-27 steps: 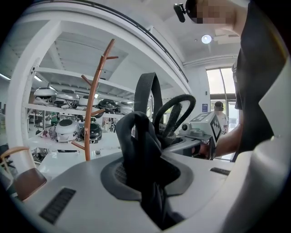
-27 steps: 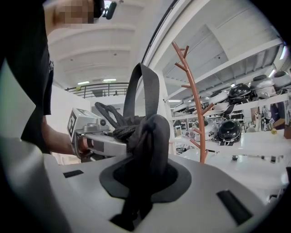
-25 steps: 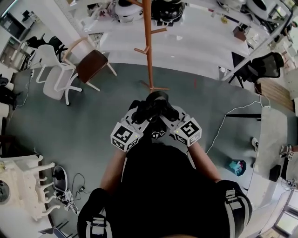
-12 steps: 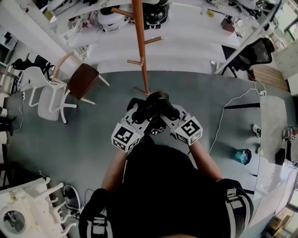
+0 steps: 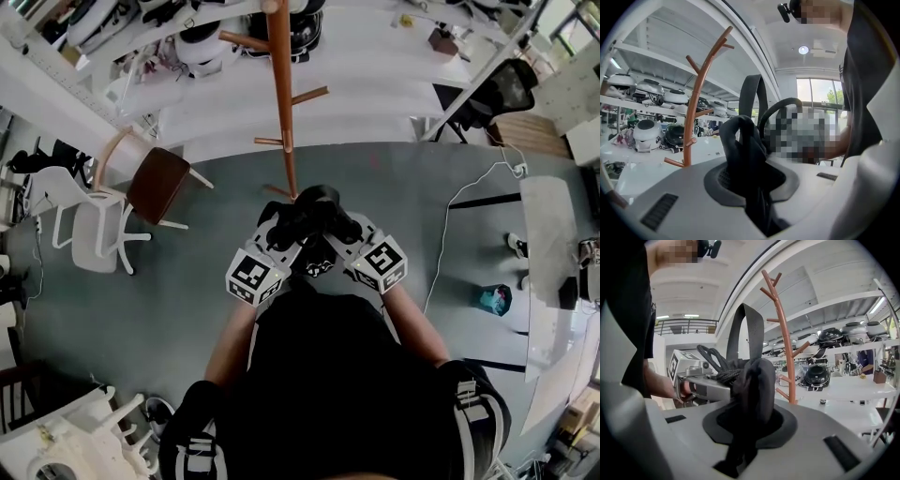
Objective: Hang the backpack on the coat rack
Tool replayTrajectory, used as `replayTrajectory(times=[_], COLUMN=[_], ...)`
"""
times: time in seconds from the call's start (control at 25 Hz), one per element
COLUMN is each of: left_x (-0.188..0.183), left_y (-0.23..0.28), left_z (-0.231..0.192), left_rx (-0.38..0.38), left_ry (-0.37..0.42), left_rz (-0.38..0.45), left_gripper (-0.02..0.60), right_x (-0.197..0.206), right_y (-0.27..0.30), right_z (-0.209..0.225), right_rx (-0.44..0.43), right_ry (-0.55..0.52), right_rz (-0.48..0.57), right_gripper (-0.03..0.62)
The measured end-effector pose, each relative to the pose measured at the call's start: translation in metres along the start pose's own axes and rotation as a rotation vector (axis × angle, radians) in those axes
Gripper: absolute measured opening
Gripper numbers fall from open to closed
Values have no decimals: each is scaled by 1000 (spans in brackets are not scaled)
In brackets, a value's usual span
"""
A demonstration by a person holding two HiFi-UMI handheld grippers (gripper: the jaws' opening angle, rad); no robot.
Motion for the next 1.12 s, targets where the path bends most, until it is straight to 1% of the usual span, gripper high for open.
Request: replayTrajectory(times=[0.16, 0.4, 0.6, 0.76, 1.12], left_x=[4, 7, 15, 17, 33], left_y=[-2, -3, 2, 6, 39], left_z=[-22, -47, -63, -78, -112], left_rx=[20, 55, 61, 58, 26], left_ry=[1, 34, 47, 42, -1], left_rz=[-16, -30, -57, -64, -90], left_gripper=[80, 80, 80, 80, 80], right_x=[1, 2, 8, 9, 23], right_y=[23, 45, 60, 72, 96], right_z=[4, 11, 19, 27, 70], right_rx=[33, 77, 90, 83, 29], right_ry=[15, 11, 20, 9, 28], right_rz=[7, 17, -9, -29, -79], right_gripper=[81, 83, 83, 81, 81])
Point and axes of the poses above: the fingertips, and each gripper's own axes: y forward along the fingers, z to its right, x out of its underside, the point moved 2 cm from there along -y, backward along the fingers, and after that the axes turned 3 degrees about z, right-handed, at the moved point
